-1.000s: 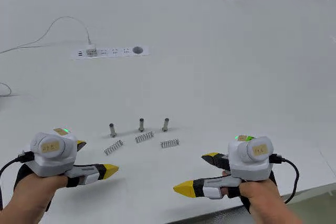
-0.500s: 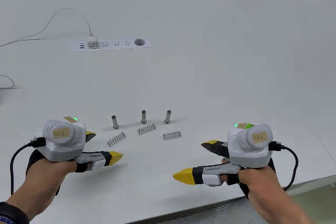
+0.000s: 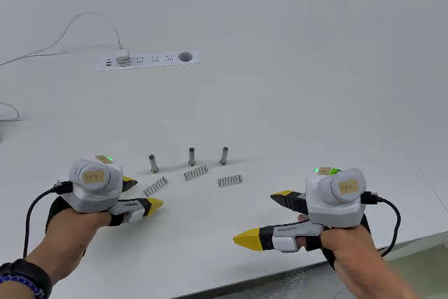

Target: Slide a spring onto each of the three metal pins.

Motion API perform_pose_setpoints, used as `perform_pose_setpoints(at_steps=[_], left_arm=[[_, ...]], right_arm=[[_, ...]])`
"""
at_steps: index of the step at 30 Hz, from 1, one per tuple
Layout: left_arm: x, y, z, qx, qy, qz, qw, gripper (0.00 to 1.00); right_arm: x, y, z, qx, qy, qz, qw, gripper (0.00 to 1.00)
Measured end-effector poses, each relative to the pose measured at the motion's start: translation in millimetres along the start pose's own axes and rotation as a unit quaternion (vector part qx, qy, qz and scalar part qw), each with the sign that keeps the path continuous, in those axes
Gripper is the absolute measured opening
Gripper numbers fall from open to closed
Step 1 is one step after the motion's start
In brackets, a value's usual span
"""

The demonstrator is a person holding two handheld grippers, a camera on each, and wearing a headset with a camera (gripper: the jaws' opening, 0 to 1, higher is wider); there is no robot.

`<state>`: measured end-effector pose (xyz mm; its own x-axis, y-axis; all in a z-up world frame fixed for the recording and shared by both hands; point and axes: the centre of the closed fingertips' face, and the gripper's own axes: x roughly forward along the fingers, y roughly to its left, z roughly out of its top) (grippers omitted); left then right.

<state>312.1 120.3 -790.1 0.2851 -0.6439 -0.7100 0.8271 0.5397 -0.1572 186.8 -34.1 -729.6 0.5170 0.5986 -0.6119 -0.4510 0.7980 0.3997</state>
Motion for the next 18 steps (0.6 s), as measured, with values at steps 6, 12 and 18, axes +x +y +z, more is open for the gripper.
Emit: perform_pose_setpoints(at_steps=[6, 12, 18], left_arm=[[7.9, -3.3, 0.9, 0.021, 0.003, 0.001, 0.9998, 0.4], [14.3, -4.7, -0.6, 0.036, 0.011, 0.006, 0.9993, 0.31], [17.2, 0.7, -1.9, 0.053, 0.014, 0.028, 0.9981, 0.18]], right_arm=[[-2.2, -2.8, -2.8, 0.003, 0.0, -0.002, 1.0, 0.85], [-3.1, -3.9, -2.6, 0.005, -0.001, -0.003, 1.0, 0.85], [-5.3, -4.9, -4.3, 0.008, -0.002, -0.004, 1.0, 0.85]])
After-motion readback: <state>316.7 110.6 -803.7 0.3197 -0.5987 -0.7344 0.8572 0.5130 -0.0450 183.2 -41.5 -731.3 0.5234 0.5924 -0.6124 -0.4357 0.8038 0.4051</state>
